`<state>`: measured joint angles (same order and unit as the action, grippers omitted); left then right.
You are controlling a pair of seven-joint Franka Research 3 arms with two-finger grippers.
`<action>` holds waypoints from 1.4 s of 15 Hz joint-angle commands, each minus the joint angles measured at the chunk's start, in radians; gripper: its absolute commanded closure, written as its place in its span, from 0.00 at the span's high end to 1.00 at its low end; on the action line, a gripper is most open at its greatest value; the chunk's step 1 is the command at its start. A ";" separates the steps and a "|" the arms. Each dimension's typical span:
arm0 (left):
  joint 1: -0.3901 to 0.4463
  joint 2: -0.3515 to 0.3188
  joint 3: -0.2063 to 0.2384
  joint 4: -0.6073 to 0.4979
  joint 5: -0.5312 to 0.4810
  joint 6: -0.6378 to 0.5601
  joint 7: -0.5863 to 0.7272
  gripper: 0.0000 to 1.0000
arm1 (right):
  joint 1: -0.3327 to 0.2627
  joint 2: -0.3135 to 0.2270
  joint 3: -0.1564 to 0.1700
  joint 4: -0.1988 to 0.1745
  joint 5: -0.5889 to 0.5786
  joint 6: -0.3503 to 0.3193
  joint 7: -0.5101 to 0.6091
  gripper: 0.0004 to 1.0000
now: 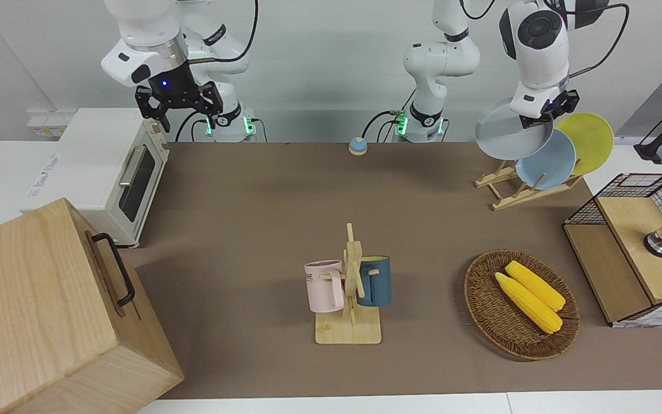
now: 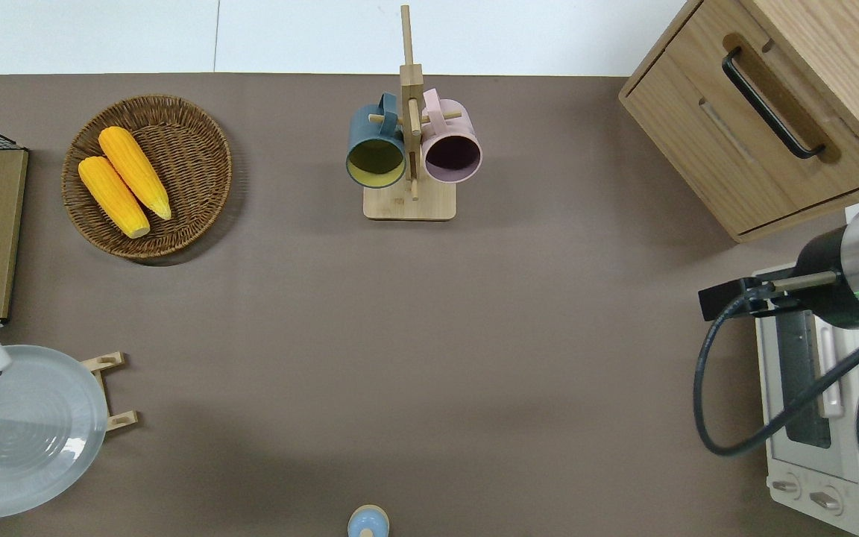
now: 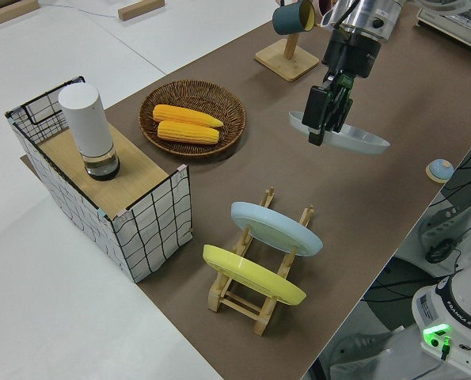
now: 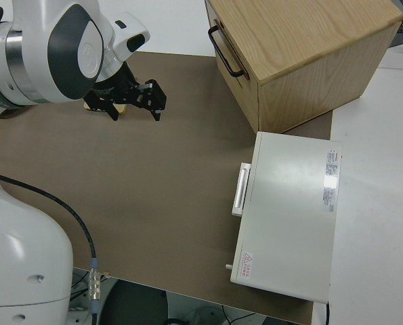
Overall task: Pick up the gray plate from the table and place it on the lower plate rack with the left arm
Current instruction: 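Lower the upright plate into the wooden rack's lower slot, then open the left gripper and pull it back from the plate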
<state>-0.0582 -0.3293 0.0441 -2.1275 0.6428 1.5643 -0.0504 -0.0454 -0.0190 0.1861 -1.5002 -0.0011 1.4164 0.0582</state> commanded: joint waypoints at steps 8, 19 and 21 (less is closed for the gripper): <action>-0.014 0.003 -0.070 -0.164 0.259 -0.018 -0.328 0.00 | -0.010 -0.002 0.006 0.006 0.010 -0.014 0.000 0.99; -0.015 0.062 -0.144 -0.227 0.436 -0.157 -0.577 0.00 | -0.010 -0.002 0.006 0.006 0.010 -0.014 0.000 0.99; -0.026 0.102 -0.158 -0.232 0.436 -0.168 -0.662 0.00 | -0.010 -0.002 0.006 0.006 0.010 -0.014 -0.001 0.99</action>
<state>-0.0619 -0.2740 -0.1002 -2.3413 1.0460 1.4332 -0.5931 -0.0454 -0.0190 0.1861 -1.5002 -0.0011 1.4164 0.0582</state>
